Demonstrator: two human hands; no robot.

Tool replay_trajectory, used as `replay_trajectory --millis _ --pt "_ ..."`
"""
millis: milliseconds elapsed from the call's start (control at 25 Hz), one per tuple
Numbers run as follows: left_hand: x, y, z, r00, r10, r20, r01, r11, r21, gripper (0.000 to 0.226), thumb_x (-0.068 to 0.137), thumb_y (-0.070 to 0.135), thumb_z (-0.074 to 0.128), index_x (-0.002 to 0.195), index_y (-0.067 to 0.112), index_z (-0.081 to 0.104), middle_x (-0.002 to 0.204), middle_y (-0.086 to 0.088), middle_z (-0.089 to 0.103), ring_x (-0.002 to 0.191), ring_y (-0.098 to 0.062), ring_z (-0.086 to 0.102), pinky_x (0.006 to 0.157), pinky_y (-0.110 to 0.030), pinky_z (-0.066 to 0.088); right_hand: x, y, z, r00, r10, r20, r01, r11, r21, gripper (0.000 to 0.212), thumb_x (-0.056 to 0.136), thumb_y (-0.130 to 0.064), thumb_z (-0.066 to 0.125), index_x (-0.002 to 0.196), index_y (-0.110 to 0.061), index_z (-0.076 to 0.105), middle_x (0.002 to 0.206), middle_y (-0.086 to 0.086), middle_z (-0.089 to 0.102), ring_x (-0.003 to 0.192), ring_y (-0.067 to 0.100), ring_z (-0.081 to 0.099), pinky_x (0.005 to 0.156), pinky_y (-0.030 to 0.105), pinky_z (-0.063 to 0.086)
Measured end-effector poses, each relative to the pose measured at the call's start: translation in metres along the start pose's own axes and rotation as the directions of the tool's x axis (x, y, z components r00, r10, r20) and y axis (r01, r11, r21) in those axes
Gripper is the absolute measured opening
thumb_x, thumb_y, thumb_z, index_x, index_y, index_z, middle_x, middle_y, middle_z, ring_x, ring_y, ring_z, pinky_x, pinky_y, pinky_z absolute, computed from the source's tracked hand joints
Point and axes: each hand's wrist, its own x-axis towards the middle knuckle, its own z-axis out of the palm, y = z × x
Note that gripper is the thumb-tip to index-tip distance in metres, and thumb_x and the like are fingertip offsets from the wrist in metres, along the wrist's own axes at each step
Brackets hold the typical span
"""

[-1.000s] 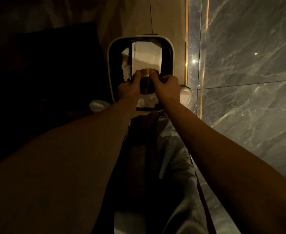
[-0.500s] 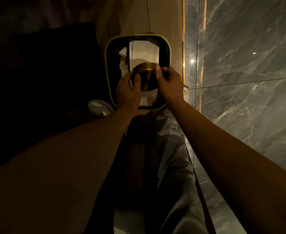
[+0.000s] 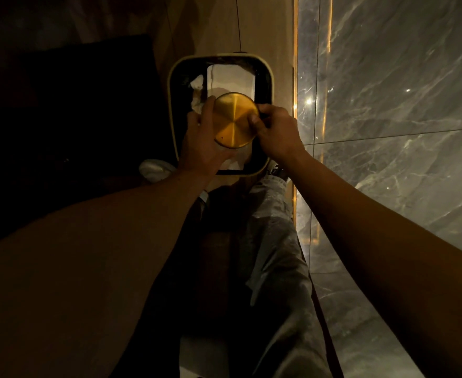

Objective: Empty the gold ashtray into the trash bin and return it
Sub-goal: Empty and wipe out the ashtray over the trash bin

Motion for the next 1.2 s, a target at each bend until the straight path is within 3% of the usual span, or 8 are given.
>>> replay_trajectory --millis 200,400,600,720,800,1000,1120,1200 --pt "0.008 0.001 -0.001 0.991 0.133 0.003 -0.132 0.983 0.127 0.113 0.059 0.040 0.088 0.149 0.009 0.028 0.149 -0.017 0.033 0.135 -0.035 0.037 0.105 -0.047 0.041 -0.002 -0.001 -0.010 0.998 -0.051 0.023 0.051 0.998 -0.029 0.030 0.098 -0.026 0.051 0.120 -0.008 0.063 0.114 0.014 0.068 0.106 0.023 0.063 0.088 0.027 0.046" --pt "0.011 0.004 -0.006 0.977 0.204 0.056 -0.211 0.965 0.155 0.111 0.060 0.038 0.087 0.150 0.013 0.028 0.149 -0.016 0.032 0.137 -0.033 0.035 0.105 -0.040 0.038 -0.005 -0.001 -0.017 0.976 -0.217 0.028 0.219 0.968 -0.124 0.030 0.099 -0.028 0.049 0.110 -0.007 0.066 0.101 0.016 0.070 0.095 0.027 0.065 0.088 0.043 0.053" --pt "0.017 0.005 -0.005 0.978 0.192 0.085 -0.197 0.979 0.055 0.112 0.062 0.033 0.088 0.151 0.010 0.025 0.154 -0.011 0.035 0.139 -0.029 0.039 0.108 -0.035 0.036 -0.007 0.003 -0.012 0.956 -0.288 -0.049 0.262 0.918 -0.297 0.042 0.100 -0.030 0.046 0.137 -0.011 0.049 0.126 0.019 0.055 0.113 0.029 0.056 0.088 0.026 0.042" --pt "0.020 0.004 -0.007 0.987 0.130 0.094 -0.139 0.985 0.098 0.117 0.061 0.044 0.086 0.153 0.014 0.021 0.155 -0.010 0.036 0.139 -0.028 0.040 0.109 -0.038 0.038 -0.012 -0.001 -0.015 0.793 -0.609 -0.016 0.535 0.708 -0.460 0.047 0.101 -0.025 0.045 0.143 -0.004 0.041 0.145 0.022 0.045 0.133 0.034 0.044 0.106 0.033 0.039" --pt "0.023 0.003 -0.009 0.988 0.133 0.080 -0.140 0.986 0.094 0.117 0.058 0.051 0.085 0.152 0.015 0.026 0.151 -0.009 0.042 0.136 -0.027 0.045 0.108 -0.040 0.042 -0.012 -0.002 -0.018 0.681 -0.730 0.057 0.648 0.564 -0.512 0.048 0.102 -0.022 0.042 0.145 -0.001 0.036 0.152 0.021 0.037 0.143 0.032 0.031 0.117 0.038 0.031" --pt "0.026 0.006 -0.012 0.988 0.128 0.084 -0.137 0.984 0.115 0.112 0.055 0.051 0.087 0.147 0.014 0.035 0.144 -0.007 0.051 0.131 -0.025 0.050 0.106 -0.035 0.042 -0.003 0.008 -0.017 0.645 -0.660 0.385 0.735 0.396 -0.551 0.053 0.101 -0.024 0.034 0.148 0.001 0.027 0.155 0.025 0.028 0.146 0.039 0.022 0.118 0.050 0.025" --pt "0.028 0.006 -0.012 0.985 0.149 0.091 -0.158 0.982 0.100 0.107 0.052 0.052 0.087 0.141 0.012 0.042 0.136 -0.005 0.057 0.125 -0.024 0.055 0.102 -0.038 0.047 -0.002 0.009 -0.015 0.698 -0.663 0.272 0.673 0.476 -0.566 0.052 0.101 -0.018 0.038 0.148 0.000 0.026 0.157 0.022 0.025 0.148 0.033 0.016 0.120 0.049 0.022" --pt "0.025 0.004 -0.012 0.985 0.143 0.092 -0.153 0.982 0.111 0.105 0.053 0.052 0.087 0.140 0.014 0.043 0.134 -0.005 0.059 0.122 -0.025 0.057 0.098 -0.036 0.048 -0.002 0.010 -0.011 0.701 -0.637 0.321 0.682 0.465 -0.565 0.052 0.102 -0.022 0.034 0.148 0.000 0.026 0.156 0.022 0.027 0.147 0.036 0.019 0.116 0.052 0.030"
